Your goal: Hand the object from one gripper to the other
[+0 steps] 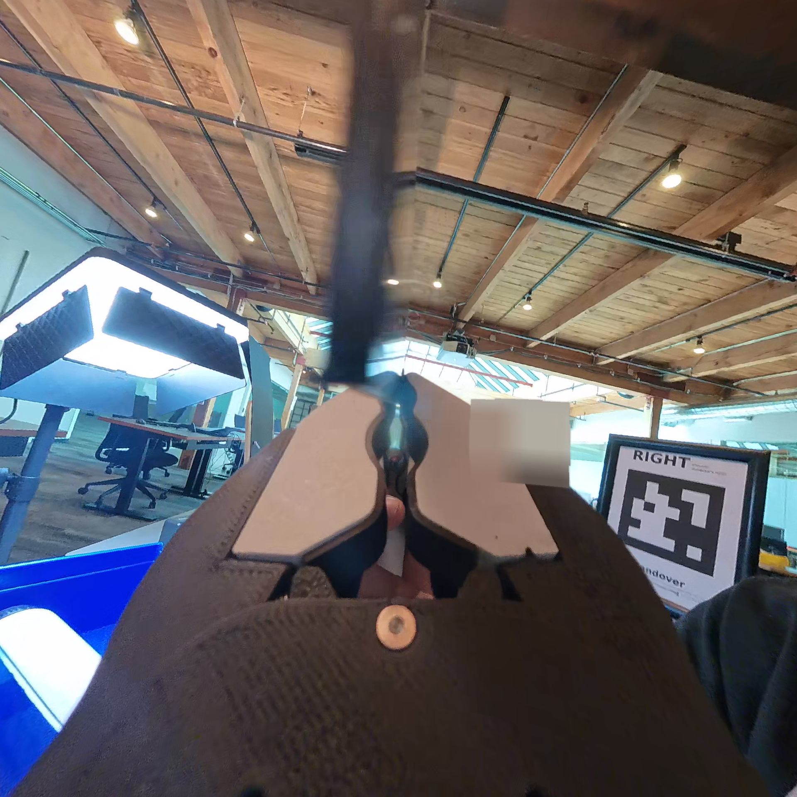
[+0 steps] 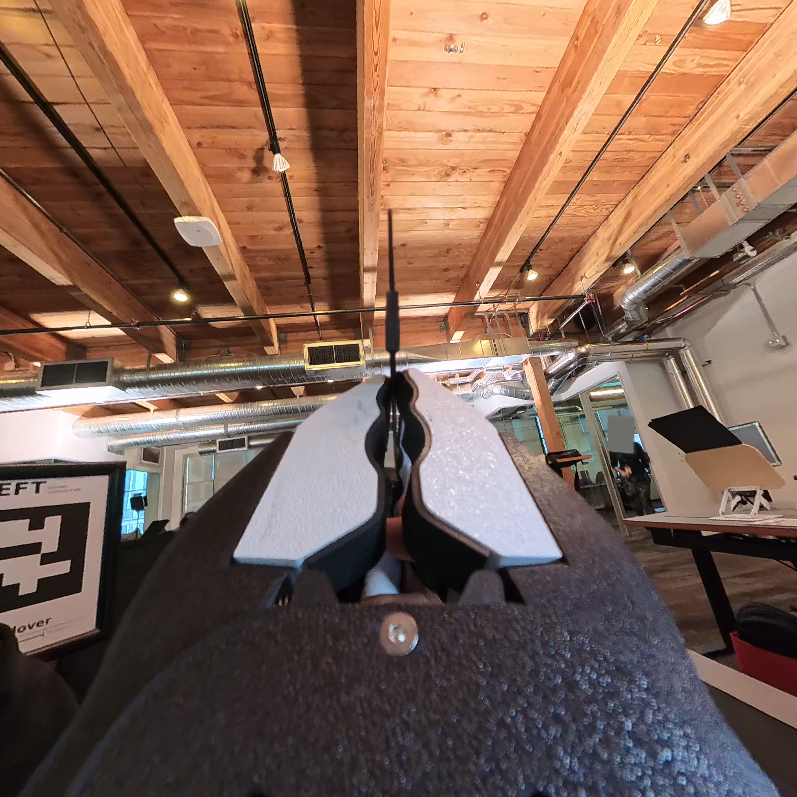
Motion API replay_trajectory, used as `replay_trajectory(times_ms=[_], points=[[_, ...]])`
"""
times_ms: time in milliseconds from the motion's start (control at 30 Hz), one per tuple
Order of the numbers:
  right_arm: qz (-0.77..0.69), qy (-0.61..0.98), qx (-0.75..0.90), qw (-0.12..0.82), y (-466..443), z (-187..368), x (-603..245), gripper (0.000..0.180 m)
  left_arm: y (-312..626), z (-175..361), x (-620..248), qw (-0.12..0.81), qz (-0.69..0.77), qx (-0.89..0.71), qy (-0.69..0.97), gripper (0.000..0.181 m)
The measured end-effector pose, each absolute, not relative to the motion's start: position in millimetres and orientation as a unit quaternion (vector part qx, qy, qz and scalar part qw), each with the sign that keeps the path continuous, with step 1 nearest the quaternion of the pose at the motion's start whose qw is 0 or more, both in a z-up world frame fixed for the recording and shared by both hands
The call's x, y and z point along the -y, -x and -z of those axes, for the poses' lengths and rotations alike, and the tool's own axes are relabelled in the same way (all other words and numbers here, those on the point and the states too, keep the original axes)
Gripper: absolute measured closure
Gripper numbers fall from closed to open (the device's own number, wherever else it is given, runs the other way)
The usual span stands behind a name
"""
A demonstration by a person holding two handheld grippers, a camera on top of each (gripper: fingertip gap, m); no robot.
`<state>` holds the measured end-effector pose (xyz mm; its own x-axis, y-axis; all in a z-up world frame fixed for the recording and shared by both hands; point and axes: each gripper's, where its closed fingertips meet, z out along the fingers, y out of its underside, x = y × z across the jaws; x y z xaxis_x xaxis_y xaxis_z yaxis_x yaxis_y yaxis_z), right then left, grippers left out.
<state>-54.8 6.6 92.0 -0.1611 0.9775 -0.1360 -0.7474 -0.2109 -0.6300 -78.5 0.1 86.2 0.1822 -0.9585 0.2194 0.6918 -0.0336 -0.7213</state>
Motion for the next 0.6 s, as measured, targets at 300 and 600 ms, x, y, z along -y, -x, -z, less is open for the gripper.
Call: replay_trajectory(times_ms=[300, 600], points=[[-0.743, 0.261, 0.177, 0.59, 61.9, -83.0, -7.5, 0.178, 72.8, -82.9, -2.8, 0.711, 0.559, -0.177, 0.39, 0.178], [-0.727, 0.274, 0.24, 0.583, 57.4, -87.4, -11.6, 0.164, 81.1, -84.6, 0.0, 0.662, 0.564, -0.233, 0.435, 0.053]])
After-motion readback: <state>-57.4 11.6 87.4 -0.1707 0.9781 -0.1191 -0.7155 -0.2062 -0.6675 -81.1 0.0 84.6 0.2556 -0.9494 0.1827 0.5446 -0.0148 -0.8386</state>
